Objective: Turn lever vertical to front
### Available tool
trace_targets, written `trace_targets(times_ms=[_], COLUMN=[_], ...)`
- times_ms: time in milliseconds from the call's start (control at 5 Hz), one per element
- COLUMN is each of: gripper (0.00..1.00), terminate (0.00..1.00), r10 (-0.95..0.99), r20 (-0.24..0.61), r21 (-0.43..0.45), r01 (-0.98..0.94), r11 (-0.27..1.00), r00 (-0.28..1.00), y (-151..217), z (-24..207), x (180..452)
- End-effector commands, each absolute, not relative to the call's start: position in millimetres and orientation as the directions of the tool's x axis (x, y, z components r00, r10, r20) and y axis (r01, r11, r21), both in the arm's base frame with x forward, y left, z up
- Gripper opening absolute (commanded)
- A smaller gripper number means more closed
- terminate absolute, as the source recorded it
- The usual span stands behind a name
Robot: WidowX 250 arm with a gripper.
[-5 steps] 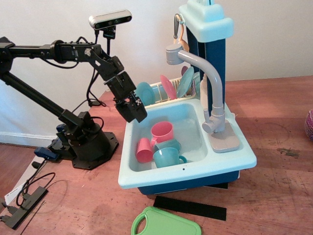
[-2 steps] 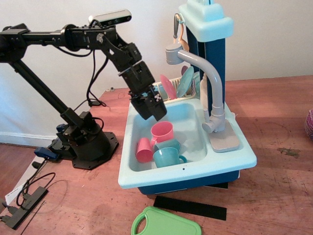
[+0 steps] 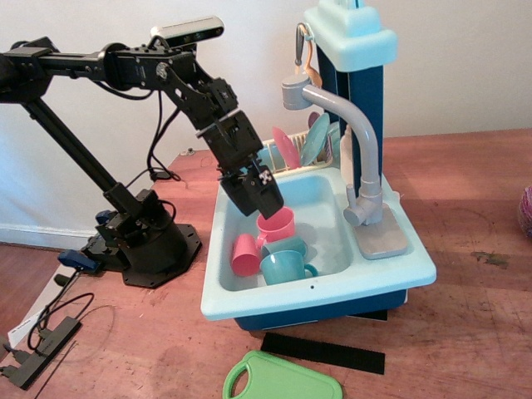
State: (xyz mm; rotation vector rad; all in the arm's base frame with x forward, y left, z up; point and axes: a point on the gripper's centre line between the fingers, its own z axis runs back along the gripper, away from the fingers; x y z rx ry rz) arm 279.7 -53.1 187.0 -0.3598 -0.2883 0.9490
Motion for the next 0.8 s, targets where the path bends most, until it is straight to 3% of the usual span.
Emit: trace_targets(times_ms=[0,400,600], gripper=[1.00,1.00,1.00], terminate=[0.00,0.00,0.00], r10=[0.811,0.801,0.810], r20=[0.125,0.161,0.104], r21=[-0.453,-0.456,-0.449], r01=[-0.694,-0.676,-0.700], r11=[0.560,0.579,0.556], r00=[0.572,0.577,0.577], y=[-60.6,-69.1,-74.1], z=[215.2,237.7,234.5], x=[296.0,325.1,334.9])
